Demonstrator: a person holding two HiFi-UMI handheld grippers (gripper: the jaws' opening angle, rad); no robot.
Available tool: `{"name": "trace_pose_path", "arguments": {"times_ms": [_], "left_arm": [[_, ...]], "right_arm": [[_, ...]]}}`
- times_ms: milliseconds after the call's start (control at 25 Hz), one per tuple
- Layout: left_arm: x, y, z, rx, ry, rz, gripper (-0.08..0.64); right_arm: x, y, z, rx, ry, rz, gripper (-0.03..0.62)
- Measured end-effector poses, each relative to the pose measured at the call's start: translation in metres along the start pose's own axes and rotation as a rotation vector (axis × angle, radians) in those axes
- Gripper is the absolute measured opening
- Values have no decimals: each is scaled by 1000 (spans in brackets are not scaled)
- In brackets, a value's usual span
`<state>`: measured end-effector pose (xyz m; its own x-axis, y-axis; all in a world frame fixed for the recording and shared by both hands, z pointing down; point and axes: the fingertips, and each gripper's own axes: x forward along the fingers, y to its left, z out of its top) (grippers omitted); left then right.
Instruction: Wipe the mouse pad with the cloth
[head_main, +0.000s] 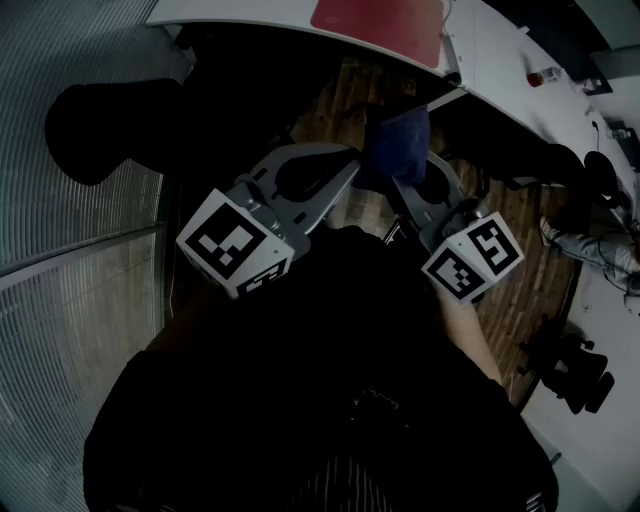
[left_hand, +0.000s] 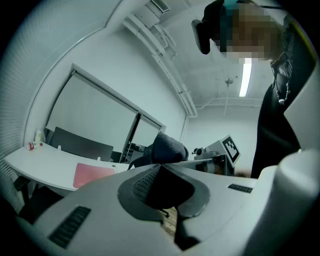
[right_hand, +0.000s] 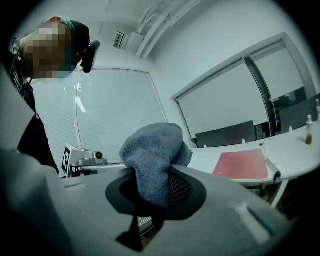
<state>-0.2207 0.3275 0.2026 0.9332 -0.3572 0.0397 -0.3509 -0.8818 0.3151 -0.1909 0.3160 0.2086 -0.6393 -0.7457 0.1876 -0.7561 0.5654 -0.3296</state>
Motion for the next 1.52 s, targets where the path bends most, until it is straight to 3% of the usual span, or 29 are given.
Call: {"name": "trace_pose_path", "arguments": {"times_ms": [280,400,480,640,880,1280,1520], "left_arm": [[-2,0,0,5,11,8,8],[1,-1,-3,-1,15,-20,8],[2,-4,-5,-3,16,-47,8],[4,-18,-7,-14,14,-122,8],[9,-30,-7,-22,8,-149,8],[-4,-36,-14,-33,1,-115,8],[-11,-26,-11,-49,-13,-84,8]], "right_arm": [[-10,1,9,7,-25,22,66],[-19,-2,19,2,-56,86,67],[-26,-13,23,8,-65,69,69],[-34,-21,20,-6,-22,42,69],[-42,-21,12,13,18,63,71],[-34,-9,-7,56,54,126,71],[-22,-15,5,43,60,124,71]]}}
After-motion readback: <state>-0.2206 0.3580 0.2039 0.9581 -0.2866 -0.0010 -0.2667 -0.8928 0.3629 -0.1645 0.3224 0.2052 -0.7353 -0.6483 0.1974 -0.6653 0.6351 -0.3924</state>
